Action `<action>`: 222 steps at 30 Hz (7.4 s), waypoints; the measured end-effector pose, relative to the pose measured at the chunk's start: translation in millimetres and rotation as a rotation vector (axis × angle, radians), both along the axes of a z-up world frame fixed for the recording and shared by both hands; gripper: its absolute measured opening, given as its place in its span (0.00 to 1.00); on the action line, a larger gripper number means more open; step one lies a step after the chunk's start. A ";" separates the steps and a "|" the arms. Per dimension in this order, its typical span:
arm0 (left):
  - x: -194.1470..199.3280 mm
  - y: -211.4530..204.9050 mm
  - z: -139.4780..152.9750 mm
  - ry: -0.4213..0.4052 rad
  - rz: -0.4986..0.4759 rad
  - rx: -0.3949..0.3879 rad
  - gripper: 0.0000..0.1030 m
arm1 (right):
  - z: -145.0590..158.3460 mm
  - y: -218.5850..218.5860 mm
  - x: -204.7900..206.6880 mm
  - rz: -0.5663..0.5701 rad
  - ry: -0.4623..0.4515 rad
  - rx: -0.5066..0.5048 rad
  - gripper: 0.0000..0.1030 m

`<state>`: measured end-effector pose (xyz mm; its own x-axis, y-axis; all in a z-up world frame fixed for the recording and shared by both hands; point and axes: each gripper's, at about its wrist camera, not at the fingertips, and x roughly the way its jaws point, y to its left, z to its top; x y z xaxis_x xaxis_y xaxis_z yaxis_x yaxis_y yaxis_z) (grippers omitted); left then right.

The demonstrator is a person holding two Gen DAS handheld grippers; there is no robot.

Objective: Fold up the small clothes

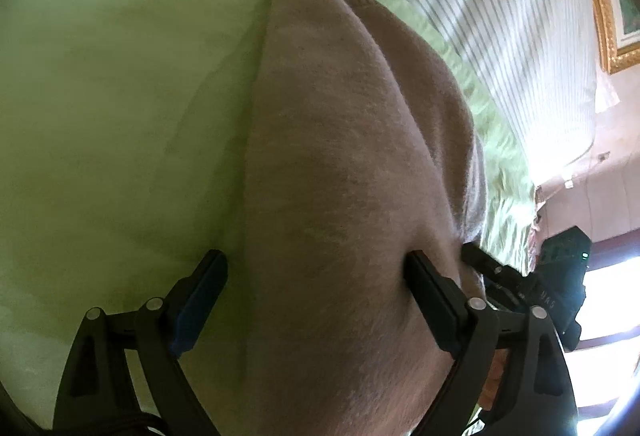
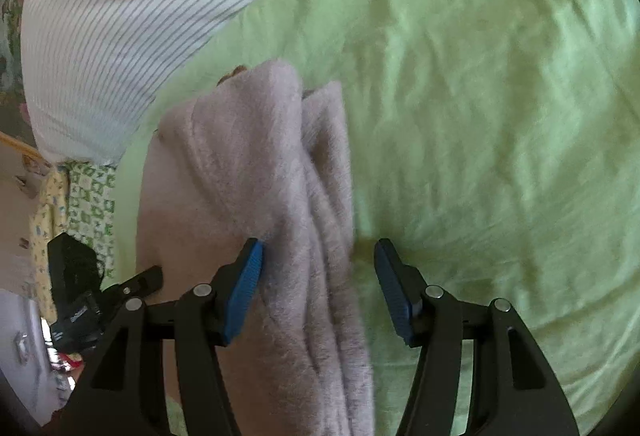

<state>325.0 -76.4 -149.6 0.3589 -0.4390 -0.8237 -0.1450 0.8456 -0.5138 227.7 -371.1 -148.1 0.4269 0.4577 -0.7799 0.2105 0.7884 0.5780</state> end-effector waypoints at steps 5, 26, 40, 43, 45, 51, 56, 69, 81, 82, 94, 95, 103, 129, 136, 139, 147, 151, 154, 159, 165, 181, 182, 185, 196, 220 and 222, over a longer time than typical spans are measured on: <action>-3.9 -1.5 1.9 -0.038 -0.025 -0.031 0.62 | -3.9 18.5 -3.0 0.043 0.017 0.030 0.35; -79.2 142.5 72.1 -0.174 0.027 0.017 0.46 | 48.4 194.4 -18.6 0.249 -0.144 0.063 0.27; -76.4 163.6 20.0 -0.145 0.021 0.030 0.73 | 12.8 210.3 -17.8 0.249 -0.100 -0.013 0.38; -77.7 163.5 22.6 -0.130 0.033 0.052 0.75 | 16.1 210.3 -20.2 0.231 -0.093 -0.029 0.44; -78.7 160.1 28.5 -0.130 0.045 0.076 0.75 | 23.7 206.4 -25.8 0.218 -0.095 -0.036 0.45; -104.0 154.2 63.9 -0.178 0.113 0.221 0.74 | 65.7 195.5 -60.2 0.145 -0.179 -0.107 0.46; -135.4 142.2 93.9 -0.296 0.101 0.173 0.72 | 95.4 214.9 -86.4 0.198 -0.257 -0.136 0.45; -140.2 142.3 16.9 -0.105 0.018 0.121 0.65 | 28.4 229.2 -102.2 0.257 -0.060 -0.272 0.00; -183.1 136.0 36.9 -0.108 0.000 0.262 0.65 | 66.9 234.9 -132.3 0.249 -0.142 -0.302 0.03; -189.4 136.6 38.7 -0.113 0.005 0.266 0.65 | 70.8 235.5 -136.4 0.247 -0.150 -0.306 0.03; -253.2 128.7 82.9 -0.236 0.047 0.432 0.80 | 96.8 253.7 -180.1 0.225 -0.210 -0.249 0.04; -258.5 126.8 87.4 -0.250 0.047 0.449 0.80 | 98.2 255.3 -183.6 0.219 -0.218 -0.248 0.04; -288.5 120.6 107.8 -0.301 0.042 0.494 0.82 | 107.8 268.6 -212.4 0.176 -0.267 -0.267 0.41; -290.0 90.2 96.9 -0.322 0.072 0.635 0.83 | 110.3 289.4 -237.7 0.220 -0.384 -0.393 0.82; -290.7 84.9 113.3 -0.355 0.072 0.648 0.83 | 135.5 298.8 -241.7 0.299 -0.471 -0.439 0.83; -287.3 83.8 114.0 -0.366 0.084 0.653 0.83 | 140.4 301.2 -240.5 0.309 -0.497 -0.466 0.85; -276.9 76.1 95.6 -0.349 0.084 0.680 0.83 | 115.6 296.7 -225.2 0.269 -0.448 -0.461 0.85; -271.3 73.5 83.3 -0.353 0.068 0.702 0.83 | 100.1 293.2 -218.0 0.246 -0.412 -0.453 0.85; -267.3 72.1 74.8 -0.357 0.062 0.719 0.83 | 91.8 292.8 -214.1 0.238 -0.392 -0.452 0.85; -260.7 75.5 64.3 -0.346 0.063 0.708 0.83 | 84.1 293.5 -210.0 0.239 -0.394 -0.459 0.85; -256.6 78.9 56.4 -0.343 0.069 0.706 0.83 | 75.9 291.3 -209.1 0.245 -0.408 -0.458 0.85; -251.5 80.4 55.7 -0.335 0.057 0.706 0.83 | 67.3 290.6 -206.6 0.249 -0.412 -0.437 0.85; -251.3 80.6 55.7 -0.335 0.056 0.705 0.83 | 67.1 290.8 -206.1 0.251 -0.411 -0.437 0.85; -251.1 82.1 55.7 -0.335 0.057 0.702 0.83 | 66.6 291.5 -205.3 0.251 -0.408 -0.432 0.85; -250.5 79.0 57.7 -0.340 0.053 0.692 0.83 | 67.4 292.6 -205.0 0.251 -0.409 -0.431 0.86; -248.3 72.3 58.2 -0.337 0.046 0.698 0.83 | 77.6 293.9 -204.0 0.236 -0.424 -0.417 0.86; -247.5 72.3 58.4 -0.337 0.045 0.700 0.83 | 79.3 294.5 -203.3 0.235 -0.425 -0.415 0.86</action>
<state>77.5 -4.0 -91.1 0.6440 0.1639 -0.7472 -0.1176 0.9864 0.1151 24.4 -76.6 -68.8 0.6631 0.2729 -0.6970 -0.1757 0.9619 0.2095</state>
